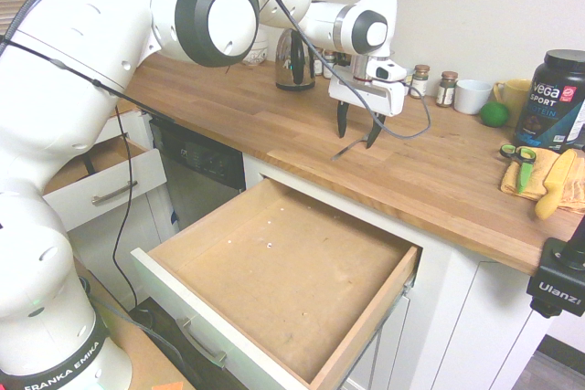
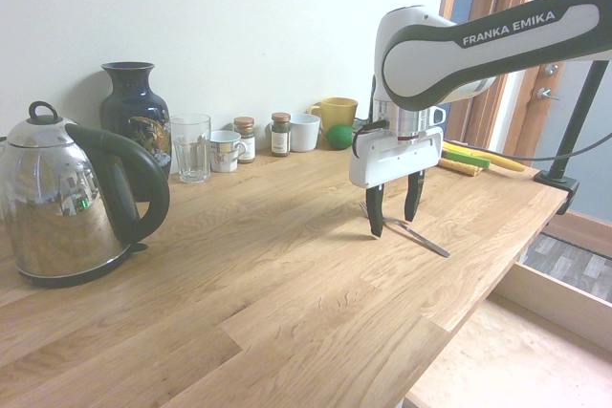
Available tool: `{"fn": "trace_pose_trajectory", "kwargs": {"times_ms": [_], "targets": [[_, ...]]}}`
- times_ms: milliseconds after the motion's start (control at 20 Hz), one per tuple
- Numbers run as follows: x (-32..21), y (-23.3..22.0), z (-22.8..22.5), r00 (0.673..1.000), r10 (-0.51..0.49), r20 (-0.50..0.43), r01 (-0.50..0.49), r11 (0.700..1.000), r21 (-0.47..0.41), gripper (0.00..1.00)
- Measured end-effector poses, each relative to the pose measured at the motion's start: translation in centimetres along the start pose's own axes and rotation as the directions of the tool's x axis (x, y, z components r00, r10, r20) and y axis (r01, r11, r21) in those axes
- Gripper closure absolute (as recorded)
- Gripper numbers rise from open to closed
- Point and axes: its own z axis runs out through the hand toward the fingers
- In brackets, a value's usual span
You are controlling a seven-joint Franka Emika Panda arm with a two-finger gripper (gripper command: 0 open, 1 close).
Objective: Put fork in the drawer
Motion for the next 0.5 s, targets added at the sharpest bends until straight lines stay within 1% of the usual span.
{"fn": "trace_pose_trajectory", "kwargs": {"times_ms": [500], "targets": [[-0.07, -0.02, 0.15, 1.0, 0.0, 0.002, 0.0, 1.0, -0.001, 1.0]]}}
